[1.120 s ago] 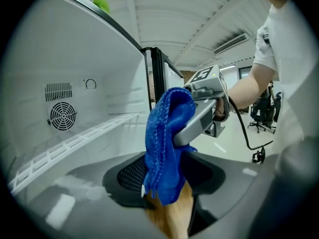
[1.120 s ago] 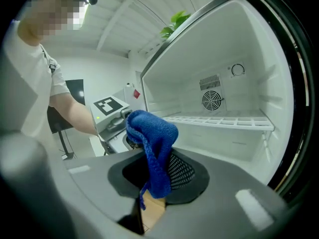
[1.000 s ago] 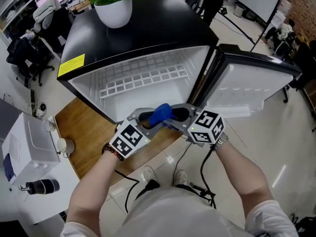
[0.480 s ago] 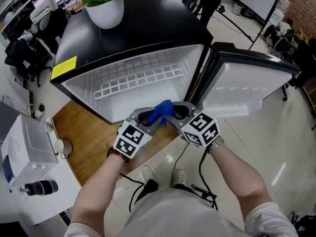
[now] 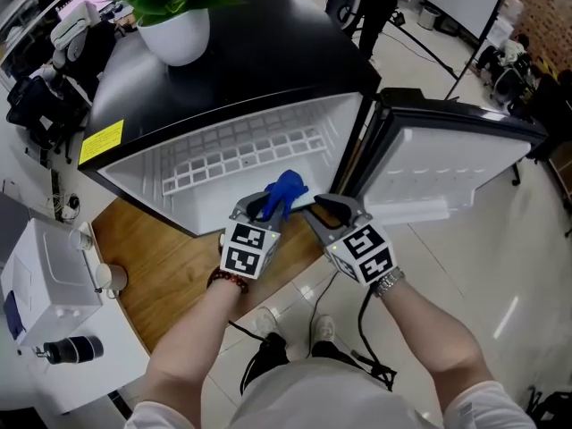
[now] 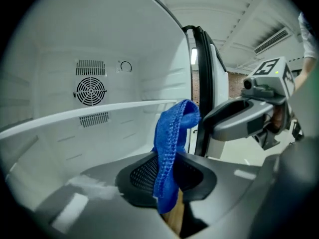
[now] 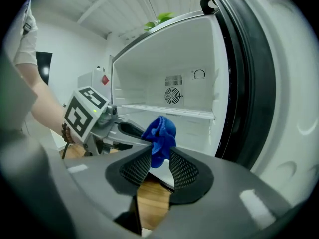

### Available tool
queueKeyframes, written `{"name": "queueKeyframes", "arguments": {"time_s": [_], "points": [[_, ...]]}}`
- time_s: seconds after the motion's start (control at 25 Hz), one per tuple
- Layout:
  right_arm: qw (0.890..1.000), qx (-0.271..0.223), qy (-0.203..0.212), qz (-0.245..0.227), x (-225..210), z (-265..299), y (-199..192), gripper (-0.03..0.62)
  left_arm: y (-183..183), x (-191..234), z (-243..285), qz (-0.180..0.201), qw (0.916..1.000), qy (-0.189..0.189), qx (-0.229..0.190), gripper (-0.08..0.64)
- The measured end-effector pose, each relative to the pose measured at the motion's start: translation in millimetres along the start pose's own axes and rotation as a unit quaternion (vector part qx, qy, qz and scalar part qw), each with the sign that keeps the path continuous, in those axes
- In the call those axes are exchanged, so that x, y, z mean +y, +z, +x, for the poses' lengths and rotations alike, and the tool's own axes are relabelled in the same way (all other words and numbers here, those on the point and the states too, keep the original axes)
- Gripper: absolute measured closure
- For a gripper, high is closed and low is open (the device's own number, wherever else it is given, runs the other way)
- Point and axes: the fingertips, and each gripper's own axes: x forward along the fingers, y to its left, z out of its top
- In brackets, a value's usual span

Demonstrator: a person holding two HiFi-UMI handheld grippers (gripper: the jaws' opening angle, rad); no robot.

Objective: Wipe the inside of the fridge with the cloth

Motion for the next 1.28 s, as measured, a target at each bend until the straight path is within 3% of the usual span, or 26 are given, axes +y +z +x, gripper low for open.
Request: {"name": "queueKeyframes", "arguments": {"time_s": [0.16,0.36,0.72,1.04,1.28], "points": [[1.000,-0.001,-0.010,-0.008,0,-4,-3,0.494,-3,16,29,-0.023,0.9993,0.028,0.002,0.480],[1.000,-0.012,-0.018,-0.019,-1,-8,-2,0.591,-3,39,66,-0.059,0.9966,0.057,-0.005,0.480],[0.999,-0.027,-0.009,-0.020,1,-5,-3,0.591,-1,61,116,-0.081,0.9928,0.088,-0.011,0.480],[0.999,-0.031,0.005,-0.018,6,-4,-12,0.591,11,90,142,-0.143,0.9808,0.126,-0.041,0.480],[1.000,-0.027,0.007,-0.011,1,-3,-21,0.591,18,97,161,-0.135,0.9813,0.127,-0.051,0.480]]}}
